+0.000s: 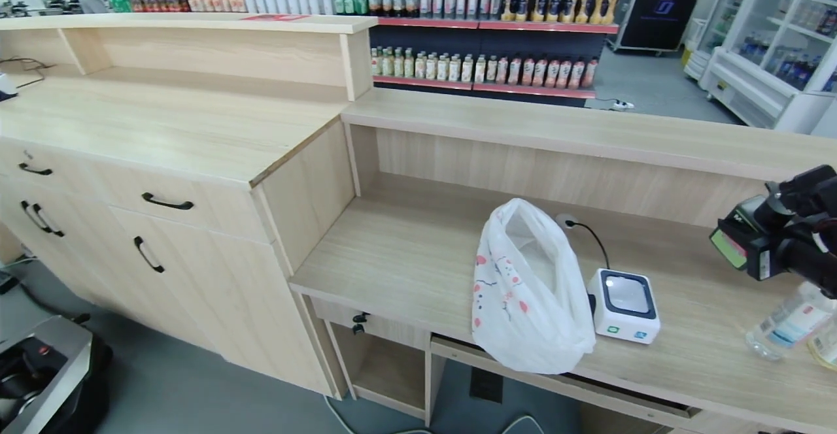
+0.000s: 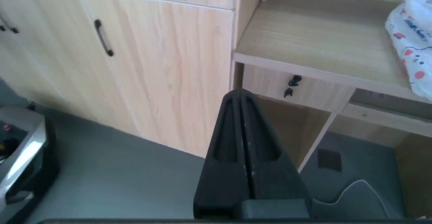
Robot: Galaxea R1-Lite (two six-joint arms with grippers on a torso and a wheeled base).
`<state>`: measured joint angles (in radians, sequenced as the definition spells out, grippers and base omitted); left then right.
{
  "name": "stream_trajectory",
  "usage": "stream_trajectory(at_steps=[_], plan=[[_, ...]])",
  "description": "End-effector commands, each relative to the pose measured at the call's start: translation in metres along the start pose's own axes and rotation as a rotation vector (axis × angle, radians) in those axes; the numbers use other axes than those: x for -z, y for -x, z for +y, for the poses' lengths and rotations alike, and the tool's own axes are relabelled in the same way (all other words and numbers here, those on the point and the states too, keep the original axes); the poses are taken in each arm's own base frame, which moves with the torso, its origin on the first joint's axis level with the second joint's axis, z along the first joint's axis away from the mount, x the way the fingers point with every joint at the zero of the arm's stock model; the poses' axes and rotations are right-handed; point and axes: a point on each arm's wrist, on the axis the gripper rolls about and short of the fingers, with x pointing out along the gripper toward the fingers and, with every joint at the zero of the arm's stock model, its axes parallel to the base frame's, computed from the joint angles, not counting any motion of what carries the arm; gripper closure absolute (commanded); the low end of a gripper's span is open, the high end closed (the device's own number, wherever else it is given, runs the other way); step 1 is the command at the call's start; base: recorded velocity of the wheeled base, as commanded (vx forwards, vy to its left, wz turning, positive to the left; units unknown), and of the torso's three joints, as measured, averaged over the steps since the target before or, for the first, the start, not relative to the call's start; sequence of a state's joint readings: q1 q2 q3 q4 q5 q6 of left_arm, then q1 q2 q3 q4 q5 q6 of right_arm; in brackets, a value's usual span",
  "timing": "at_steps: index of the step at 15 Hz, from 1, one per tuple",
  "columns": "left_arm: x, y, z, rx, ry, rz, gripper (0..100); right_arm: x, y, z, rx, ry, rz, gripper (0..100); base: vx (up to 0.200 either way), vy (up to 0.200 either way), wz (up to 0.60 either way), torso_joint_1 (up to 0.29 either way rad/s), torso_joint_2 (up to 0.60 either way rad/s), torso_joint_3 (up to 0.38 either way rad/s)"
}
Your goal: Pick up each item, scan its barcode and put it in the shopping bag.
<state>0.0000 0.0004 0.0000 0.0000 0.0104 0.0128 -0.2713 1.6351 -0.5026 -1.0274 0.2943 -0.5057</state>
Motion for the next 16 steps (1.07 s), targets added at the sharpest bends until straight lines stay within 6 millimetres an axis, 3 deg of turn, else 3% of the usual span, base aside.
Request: stream_trajectory(at_steps=[1,3,7,11,16], plan=[[0.0,0.0,0.0,0.0,0.0,0.0,100,0.008,-0.031,0.013,0.007,0.0,0.017,100,0.0,0.0,0.6,0.007,0.0,-0.002],[0.0,0.0,0.0,0.0,-0.001,0.0,100,0.016,-0.058,0.016,-0.003,-0.039,0.013,100,0.0,0.0,0.6,0.002,0.0,0.005],[0.0,0.0,0.0,0.0,0.0,0.0,100,0.046,-0.105,0.027,-0.044,-0.148,0.064,100,0.0,0.0,0.0,0.0,0.0,0.0],[0.0,0.0,0.0,0.0,-0.001,0.0,100,0.072,-0.13,0.036,-0.072,-0.226,0.125,100,0.0,0.0,0.0,0.0,0.0,0.0],[0.0,0.0,0.0,0.0,0.0,0.0,100,0.087,-0.142,0.042,-0.139,-0.244,0.181,100,0.0,0.0,0.0,0.0,0.0,0.0]])
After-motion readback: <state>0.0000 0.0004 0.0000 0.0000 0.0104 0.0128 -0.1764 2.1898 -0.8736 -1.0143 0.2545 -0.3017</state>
